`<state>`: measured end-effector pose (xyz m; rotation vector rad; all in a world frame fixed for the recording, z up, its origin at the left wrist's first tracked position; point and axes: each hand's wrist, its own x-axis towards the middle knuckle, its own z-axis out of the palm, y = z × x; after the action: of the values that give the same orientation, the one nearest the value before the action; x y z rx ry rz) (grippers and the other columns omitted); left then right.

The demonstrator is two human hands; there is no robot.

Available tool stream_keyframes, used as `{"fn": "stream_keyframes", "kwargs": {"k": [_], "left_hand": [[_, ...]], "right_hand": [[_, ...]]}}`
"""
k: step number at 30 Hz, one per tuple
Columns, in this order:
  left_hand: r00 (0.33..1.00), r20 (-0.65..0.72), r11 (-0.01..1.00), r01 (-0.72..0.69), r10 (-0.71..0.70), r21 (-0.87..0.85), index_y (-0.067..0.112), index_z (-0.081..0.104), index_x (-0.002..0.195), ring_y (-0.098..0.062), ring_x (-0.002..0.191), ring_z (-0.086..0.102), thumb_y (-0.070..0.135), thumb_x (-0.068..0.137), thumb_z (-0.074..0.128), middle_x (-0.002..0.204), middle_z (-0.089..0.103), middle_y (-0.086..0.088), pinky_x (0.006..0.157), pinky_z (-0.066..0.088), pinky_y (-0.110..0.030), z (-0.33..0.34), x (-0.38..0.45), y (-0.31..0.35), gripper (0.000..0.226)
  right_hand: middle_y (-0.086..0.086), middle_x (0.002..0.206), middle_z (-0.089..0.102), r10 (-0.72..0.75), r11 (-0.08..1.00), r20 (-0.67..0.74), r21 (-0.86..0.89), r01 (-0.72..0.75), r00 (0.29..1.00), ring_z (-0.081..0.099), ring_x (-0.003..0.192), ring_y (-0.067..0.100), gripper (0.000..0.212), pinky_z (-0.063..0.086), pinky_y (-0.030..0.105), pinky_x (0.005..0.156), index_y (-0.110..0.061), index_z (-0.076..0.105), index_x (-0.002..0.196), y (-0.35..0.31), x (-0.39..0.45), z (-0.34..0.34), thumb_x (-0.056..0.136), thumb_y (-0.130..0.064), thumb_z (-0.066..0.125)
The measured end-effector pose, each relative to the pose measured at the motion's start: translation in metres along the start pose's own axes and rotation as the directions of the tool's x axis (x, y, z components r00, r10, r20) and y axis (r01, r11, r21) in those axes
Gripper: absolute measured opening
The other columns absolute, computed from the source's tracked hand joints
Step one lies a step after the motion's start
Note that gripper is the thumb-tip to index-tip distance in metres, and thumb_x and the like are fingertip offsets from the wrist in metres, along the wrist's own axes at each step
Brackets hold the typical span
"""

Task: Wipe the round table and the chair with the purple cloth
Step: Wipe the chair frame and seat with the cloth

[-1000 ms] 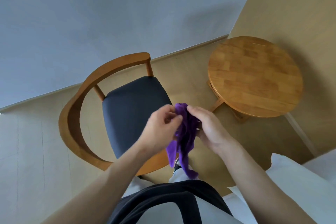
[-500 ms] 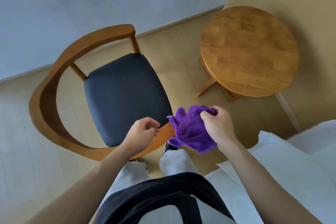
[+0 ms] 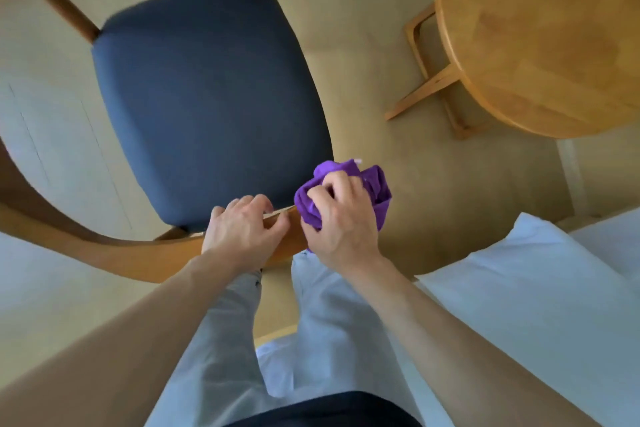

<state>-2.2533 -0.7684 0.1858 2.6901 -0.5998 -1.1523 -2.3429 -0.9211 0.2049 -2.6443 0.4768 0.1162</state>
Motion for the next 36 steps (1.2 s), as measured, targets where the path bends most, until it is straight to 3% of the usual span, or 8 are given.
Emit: {"fn": "stream_keyframes", "kwargs": {"k": [5, 9, 13, 19, 24, 27, 31, 36], "left_hand": [[0.986, -0.148, 0.979, -0.051, 0.081, 0.197, 0.026, 0.05, 0.071, -0.016, 0.062, 0.054, 0.071, 0.092, 0.017, 0.066, 0.052, 0.009, 0.062, 0.047, -0.032, 0.007, -0.003, -0.016, 0.06], [0.956, -0.235, 0.975, -0.135, 0.175, 0.178, 0.025, 0.044, 0.064, -0.013, 0.053, 0.045, 0.063, 0.097, 0.02, 0.059, 0.047, 0.01, 0.054, 0.034, -0.028, 0.011, -0.005, -0.02, 0.055], [0.933, -0.298, 0.978, -0.173, 0.201, 0.119, 0.026, 0.042, 0.062, -0.013, 0.051, 0.043, 0.047, 0.101, 0.021, 0.056, 0.043, 0.011, 0.052, 0.034, -0.026, 0.014, -0.005, -0.024, 0.049], [0.941, -0.271, 0.976, -0.169, 0.202, 0.14, 0.025, 0.043, 0.063, -0.015, 0.056, 0.047, 0.036, 0.103, 0.023, 0.06, 0.047, 0.01, 0.054, 0.042, -0.03, 0.011, -0.005, -0.022, 0.046], [0.945, -0.264, 0.974, -0.151, 0.193, 0.169, 0.024, 0.038, 0.062, -0.018, 0.057, 0.043, 0.033, 0.104, 0.03, 0.058, 0.038, 0.011, 0.056, 0.03, -0.031, 0.013, -0.004, -0.02, 0.044], [0.939, -0.281, 0.975, -0.159, 0.198, 0.157, 0.023, 0.042, 0.061, -0.019, 0.054, 0.047, 0.032, 0.105, 0.033, 0.055, 0.037, 0.011, 0.052, 0.036, -0.031, 0.015, -0.005, -0.021, 0.046], [0.944, -0.275, 0.977, -0.142, 0.181, 0.157, 0.023, 0.036, 0.059, -0.013, 0.052, 0.04, 0.033, 0.106, 0.028, 0.056, 0.041, 0.009, 0.054, 0.032, -0.03, 0.016, -0.005, -0.021, 0.049], [0.941, -0.291, 0.979, -0.129, 0.171, 0.158, 0.022, 0.037, 0.059, -0.015, 0.054, 0.044, 0.033, 0.106, 0.027, 0.056, 0.042, 0.009, 0.056, 0.037, -0.031, 0.017, -0.006, -0.022, 0.05]], "right_hand": [[0.006, 0.114, 0.064, 0.059, 0.998, -0.143, -0.027, -0.064, 0.988, 0.058, 0.109, 0.031, 0.024, 0.04, 0.049, 0.103, -0.013, 0.064, 0.095, 0.03, 0.013, 0.013, 0.078, -0.031, 0.067], [0.005, 0.099, 0.059, 0.425, 0.893, -0.323, 0.3, -0.334, 0.846, 0.056, 0.091, 0.028, 0.019, 0.049, 0.05, 0.081, -0.01, 0.06, 0.094, 0.023, 0.018, 0.024, 0.081, -0.023, 0.064], [0.006, 0.105, 0.06, 0.604, 0.794, -0.402, 0.386, -0.47, 0.688, 0.054, 0.095, 0.025, 0.02, 0.051, 0.051, 0.082, -0.011, 0.058, 0.094, -0.004, 0.01, 0.037, 0.079, -0.023, 0.063], [0.011, 0.145, 0.052, 0.379, 0.925, -0.317, 0.146, -0.351, 0.869, 0.044, 0.139, 0.035, 0.026, 0.037, 0.053, 0.113, -0.013, 0.065, 0.103, -0.042, -0.036, 0.067, 0.082, -0.028, 0.064], [0.007, 0.137, 0.055, 0.139, 0.99, -0.163, 0.032, -0.135, 0.977, 0.045, 0.134, 0.028, 0.03, 0.028, 0.061, 0.117, -0.015, 0.06, 0.1, -0.033, -0.058, 0.063, 0.075, -0.03, 0.067], [0.006, 0.127, 0.058, 0.276, 0.96, -0.277, 0.035, -0.277, 0.92, 0.052, 0.121, 0.031, 0.018, 0.024, 0.056, 0.12, -0.012, 0.057, 0.094, 0.005, -0.026, 0.042, 0.084, -0.027, 0.058], [0.003, 0.105, 0.059, 0.642, 0.76, -0.267, 0.347, -0.55, 0.719, 0.058, 0.093, 0.022, 0.015, 0.053, 0.048, 0.088, -0.011, 0.057, 0.1, 0.034, 0.028, 0.018, 0.095, -0.025, 0.057], [0.0, 0.112, 0.064, 0.568, 0.822, -0.379, 0.301, -0.483, 0.731, 0.059, 0.105, 0.021, 0.027, 0.052, 0.045, 0.093, -0.018, 0.055, 0.112, -0.01, 0.014, 0.04, 0.089, -0.032, 0.06]]}}
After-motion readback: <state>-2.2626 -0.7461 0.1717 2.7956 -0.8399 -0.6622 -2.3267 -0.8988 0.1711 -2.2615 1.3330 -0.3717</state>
